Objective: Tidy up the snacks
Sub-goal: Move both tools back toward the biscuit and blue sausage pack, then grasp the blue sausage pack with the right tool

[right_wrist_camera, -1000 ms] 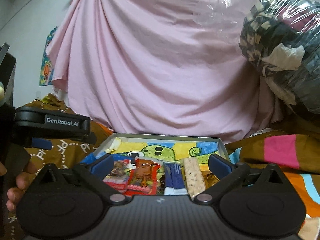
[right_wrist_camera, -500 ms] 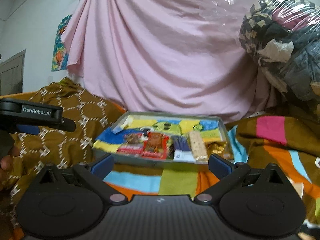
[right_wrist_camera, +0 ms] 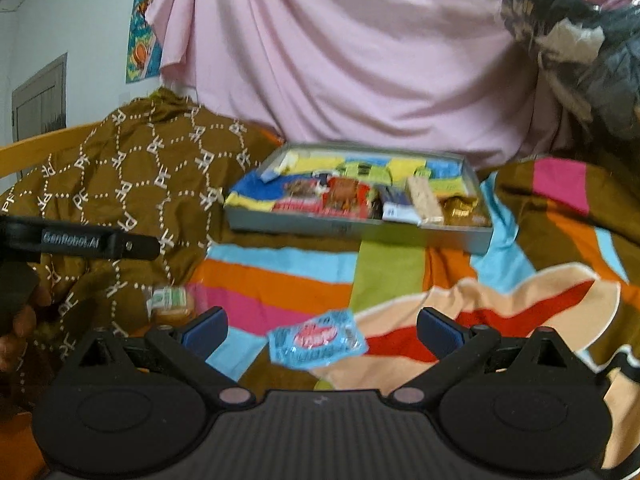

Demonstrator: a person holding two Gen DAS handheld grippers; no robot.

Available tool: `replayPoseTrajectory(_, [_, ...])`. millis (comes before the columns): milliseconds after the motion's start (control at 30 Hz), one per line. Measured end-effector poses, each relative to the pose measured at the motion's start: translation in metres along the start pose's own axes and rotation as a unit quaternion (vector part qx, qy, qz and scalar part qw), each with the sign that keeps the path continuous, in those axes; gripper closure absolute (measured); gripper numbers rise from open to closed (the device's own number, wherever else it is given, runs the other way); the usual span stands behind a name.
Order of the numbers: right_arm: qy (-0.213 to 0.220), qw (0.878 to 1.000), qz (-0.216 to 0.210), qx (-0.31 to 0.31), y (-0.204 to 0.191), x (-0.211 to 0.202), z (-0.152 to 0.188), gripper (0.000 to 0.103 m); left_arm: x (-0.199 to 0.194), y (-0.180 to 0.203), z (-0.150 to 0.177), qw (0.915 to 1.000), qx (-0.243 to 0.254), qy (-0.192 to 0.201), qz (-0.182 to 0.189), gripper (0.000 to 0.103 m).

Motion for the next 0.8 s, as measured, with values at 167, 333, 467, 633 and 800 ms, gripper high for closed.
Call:
replayPoseTrajectory(167, [-0.027,1.000,-0.001,-0.002,-0.001,0.015,0.006,0.000,0.010,0.000,0.013,0.9994,0.025,-0.021,0.011,0.001])
replayPoseTrajectory(333, [-0.047,0.999,0.008,-0.018,-0.003,0.029,0.011,0.000,0.030,0.002,0.020,0.9964,0.041,-0.061,0.043,0.001])
replayPoseTrajectory(467, [-0.059,0.997,0.022,-0.042,-0.004,0.040,0.011,0.000,0.042,0.003,0.023,0.9942,0.067,-0.070,0.047,0.001])
replayPoseTrajectory(633, [-0.083,0.995,0.028,-0.053,-0.001,0.059,0.011,0.000,0.054,0.000,0.026,0.9929,0.063,-0.082,0.059,0.001])
replayPoseTrajectory(800, [-0.105,0.992,0.016,-0.070,0.001,0.079,0.012,0.000,0.067,-0.002,0.022,0.9922,0.045,-0.088,0.075,0.001])
Point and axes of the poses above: each gripper's, at about its wrist camera, not at the fingertips, and x roughly the way its jaws point, y to its right, z to its underside, the point moved 8 cm from there along x, roughly the way its jaws point, and after that the axes turned 12 degrees about -y, right-handed, at the moved point
